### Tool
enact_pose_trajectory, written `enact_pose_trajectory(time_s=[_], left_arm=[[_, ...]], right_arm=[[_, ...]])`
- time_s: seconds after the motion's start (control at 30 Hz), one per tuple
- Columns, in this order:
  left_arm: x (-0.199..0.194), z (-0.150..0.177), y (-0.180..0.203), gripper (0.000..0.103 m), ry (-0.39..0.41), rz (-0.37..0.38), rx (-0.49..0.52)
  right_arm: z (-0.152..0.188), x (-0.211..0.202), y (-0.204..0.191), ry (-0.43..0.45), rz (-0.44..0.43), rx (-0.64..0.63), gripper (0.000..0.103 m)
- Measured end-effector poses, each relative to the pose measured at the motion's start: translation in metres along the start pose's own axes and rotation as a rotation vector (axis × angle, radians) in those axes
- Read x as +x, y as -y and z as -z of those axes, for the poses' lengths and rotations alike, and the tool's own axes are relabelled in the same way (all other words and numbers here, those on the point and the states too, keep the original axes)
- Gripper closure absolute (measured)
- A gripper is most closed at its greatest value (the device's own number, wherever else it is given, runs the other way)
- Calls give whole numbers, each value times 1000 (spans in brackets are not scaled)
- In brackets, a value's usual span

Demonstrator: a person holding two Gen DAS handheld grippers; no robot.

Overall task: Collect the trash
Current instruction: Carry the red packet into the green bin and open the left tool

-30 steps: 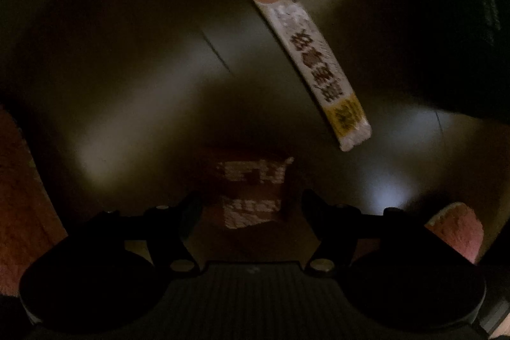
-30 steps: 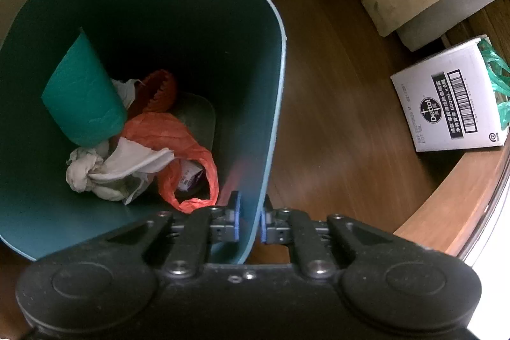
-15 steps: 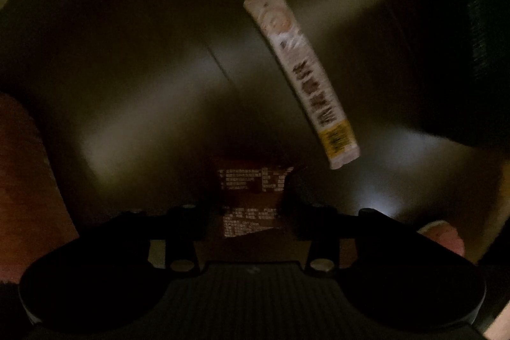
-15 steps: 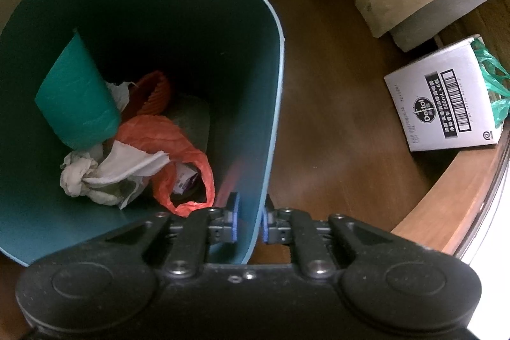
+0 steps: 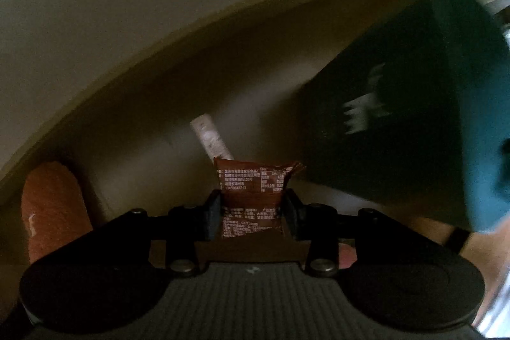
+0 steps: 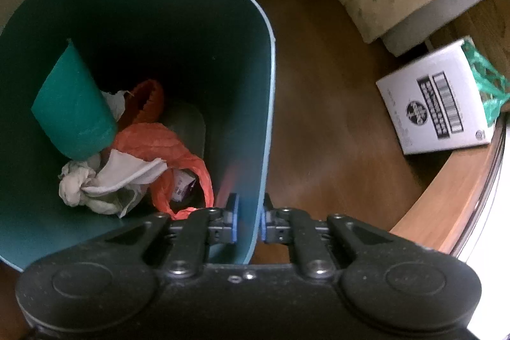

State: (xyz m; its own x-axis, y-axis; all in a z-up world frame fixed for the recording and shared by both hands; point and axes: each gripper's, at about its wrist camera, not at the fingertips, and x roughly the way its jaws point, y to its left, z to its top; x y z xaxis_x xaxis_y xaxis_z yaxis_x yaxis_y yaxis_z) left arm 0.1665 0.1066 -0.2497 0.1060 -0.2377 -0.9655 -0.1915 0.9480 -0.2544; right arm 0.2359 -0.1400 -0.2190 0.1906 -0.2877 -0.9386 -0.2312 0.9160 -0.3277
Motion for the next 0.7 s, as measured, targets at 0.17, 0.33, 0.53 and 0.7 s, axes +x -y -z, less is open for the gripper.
enact_pose_trajectory(time_s=[0.17, 0.33, 0.53, 0.7], left_arm=[[-60, 1, 32, 63, 72, 58, 21], [-111, -4, 74, 63, 175, 134, 71], [-125, -17, 129, 63, 215, 187, 161], [-114, -19, 165, 63, 196, 211, 220]], right_arm=[[0, -15, -2, 44, 7, -43, 96], [2, -28, -4, 93, 36, -86, 99], [10, -39, -6, 125, 71, -151, 102], [17, -43, -6, 139, 109, -173, 103]])
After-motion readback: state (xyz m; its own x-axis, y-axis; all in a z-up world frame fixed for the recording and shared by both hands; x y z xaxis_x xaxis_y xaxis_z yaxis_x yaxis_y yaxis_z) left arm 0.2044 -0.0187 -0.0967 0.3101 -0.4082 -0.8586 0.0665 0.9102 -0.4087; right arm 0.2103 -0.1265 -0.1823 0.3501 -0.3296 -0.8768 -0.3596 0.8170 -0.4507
